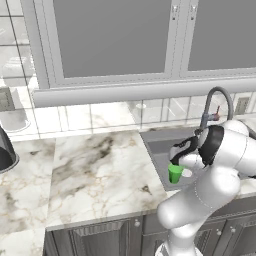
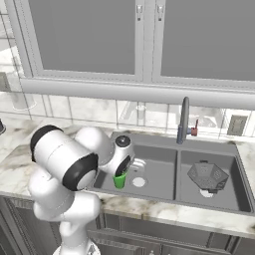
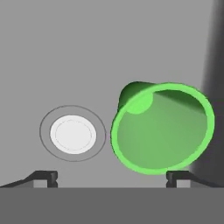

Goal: Place the cup in the left basin and the colander in the right basin of the sink.

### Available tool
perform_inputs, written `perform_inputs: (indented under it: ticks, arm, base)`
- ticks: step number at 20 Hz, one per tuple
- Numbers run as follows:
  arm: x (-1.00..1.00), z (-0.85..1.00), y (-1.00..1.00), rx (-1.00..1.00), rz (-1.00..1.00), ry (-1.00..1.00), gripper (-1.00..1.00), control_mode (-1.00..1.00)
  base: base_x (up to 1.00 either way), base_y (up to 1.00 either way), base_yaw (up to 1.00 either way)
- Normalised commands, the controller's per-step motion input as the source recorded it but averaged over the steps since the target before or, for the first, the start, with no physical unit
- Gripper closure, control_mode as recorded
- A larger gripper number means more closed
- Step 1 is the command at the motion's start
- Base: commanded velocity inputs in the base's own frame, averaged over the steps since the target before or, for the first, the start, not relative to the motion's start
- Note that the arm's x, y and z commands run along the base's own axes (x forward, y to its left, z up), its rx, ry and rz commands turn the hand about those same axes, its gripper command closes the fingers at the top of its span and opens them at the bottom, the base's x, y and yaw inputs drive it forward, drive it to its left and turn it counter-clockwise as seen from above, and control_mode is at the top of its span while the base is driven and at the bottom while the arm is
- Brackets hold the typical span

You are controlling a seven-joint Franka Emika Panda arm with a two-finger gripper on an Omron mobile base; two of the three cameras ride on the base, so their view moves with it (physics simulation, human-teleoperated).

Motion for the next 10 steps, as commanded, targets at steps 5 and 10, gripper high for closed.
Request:
perform_inputs:
  ticks: [5,10]
  arm:
    - [0.0,0.5,0.0,0.0,0.0,0.0,-1.0,-1.0]
    - [-0.01,0.52,0.0,0.0,0.0,0.0,-1.0,-1.0]
  base:
    - [0.0,0.0,0.0]
    - [0.0,0.0,0.0]
